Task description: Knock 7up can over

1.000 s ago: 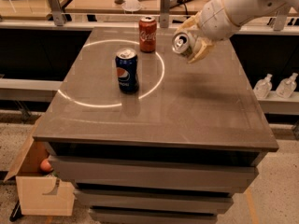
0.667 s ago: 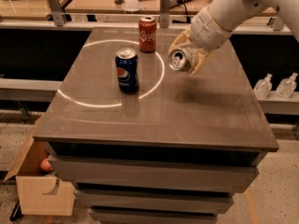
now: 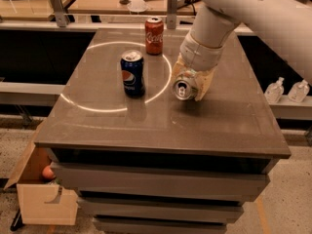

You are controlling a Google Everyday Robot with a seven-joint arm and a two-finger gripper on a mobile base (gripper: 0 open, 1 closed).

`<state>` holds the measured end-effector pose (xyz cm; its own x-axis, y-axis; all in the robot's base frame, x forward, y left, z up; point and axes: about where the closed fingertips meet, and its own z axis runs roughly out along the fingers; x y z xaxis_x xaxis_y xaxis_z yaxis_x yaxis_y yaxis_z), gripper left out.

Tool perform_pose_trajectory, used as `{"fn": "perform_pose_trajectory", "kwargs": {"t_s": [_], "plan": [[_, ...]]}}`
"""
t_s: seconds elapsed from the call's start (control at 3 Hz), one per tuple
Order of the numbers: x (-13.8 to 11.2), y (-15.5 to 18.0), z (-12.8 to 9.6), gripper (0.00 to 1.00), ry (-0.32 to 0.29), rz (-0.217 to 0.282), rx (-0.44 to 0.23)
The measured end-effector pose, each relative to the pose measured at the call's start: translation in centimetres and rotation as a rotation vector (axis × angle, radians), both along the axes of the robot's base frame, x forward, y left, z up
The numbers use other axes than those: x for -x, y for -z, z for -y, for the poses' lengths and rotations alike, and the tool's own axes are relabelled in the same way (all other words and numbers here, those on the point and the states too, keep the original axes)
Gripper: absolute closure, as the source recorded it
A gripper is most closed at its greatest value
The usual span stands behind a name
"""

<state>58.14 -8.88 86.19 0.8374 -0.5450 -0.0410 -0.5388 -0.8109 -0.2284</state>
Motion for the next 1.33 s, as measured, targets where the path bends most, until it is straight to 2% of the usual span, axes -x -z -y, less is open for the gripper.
{"fn": "perform_pose_trajectory", "kwargs": {"t_s": [0.33, 0.67, 1.0, 1.33], "plan": [[0.4, 0.9, -0.1, 0.29, -0.041, 0.013, 0.066], [0.2, 0.9, -0.1, 0.05, -0.055, 0.011, 0.094], [-1.0, -1.5, 0.0, 0.0, 0.027, -0.036, 0.003], [-3.4, -5.5, 1.1, 0.0, 0.207, 0.042, -0.171]]}}
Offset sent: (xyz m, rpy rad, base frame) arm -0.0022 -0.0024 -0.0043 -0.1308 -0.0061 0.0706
